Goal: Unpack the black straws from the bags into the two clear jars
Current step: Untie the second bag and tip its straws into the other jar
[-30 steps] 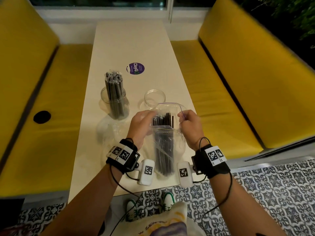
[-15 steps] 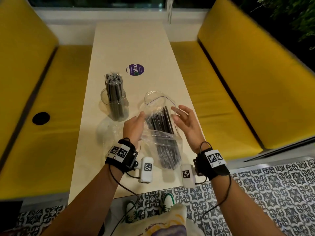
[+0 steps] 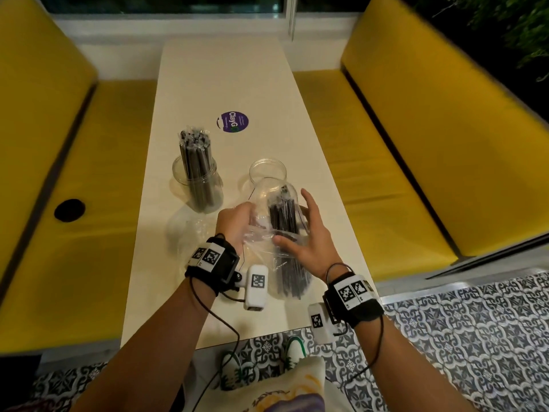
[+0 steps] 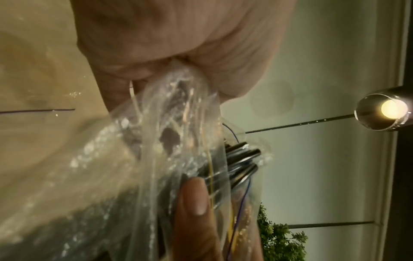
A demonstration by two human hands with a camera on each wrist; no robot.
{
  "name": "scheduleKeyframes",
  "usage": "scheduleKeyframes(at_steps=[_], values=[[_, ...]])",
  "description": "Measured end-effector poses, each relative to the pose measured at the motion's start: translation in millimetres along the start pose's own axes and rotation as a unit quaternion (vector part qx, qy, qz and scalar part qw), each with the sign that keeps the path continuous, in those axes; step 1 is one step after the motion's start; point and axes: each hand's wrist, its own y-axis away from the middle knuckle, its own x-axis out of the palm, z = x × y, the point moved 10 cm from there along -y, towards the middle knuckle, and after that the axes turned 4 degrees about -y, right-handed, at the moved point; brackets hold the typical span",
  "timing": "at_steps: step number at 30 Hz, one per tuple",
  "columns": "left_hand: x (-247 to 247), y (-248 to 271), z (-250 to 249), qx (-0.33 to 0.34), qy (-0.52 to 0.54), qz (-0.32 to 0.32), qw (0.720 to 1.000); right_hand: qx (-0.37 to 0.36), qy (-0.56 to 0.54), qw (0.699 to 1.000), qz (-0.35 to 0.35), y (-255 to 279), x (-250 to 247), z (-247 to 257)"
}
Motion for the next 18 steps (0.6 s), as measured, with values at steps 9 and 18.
scheduleKeyframes(at_steps=[9, 18], values=[[11.9, 0.7, -23.5, 0.061, -0.007, 0.023, 0.998, -0.049, 0.012, 0.999, 0.013, 7.7, -4.4, 9.1], [31.9, -7.4, 1.0, -0.001, 0.026, 0.052, 0.998, -0.091, -0.023, 0.980, -0.174, 9.8, -28.5, 25.1]])
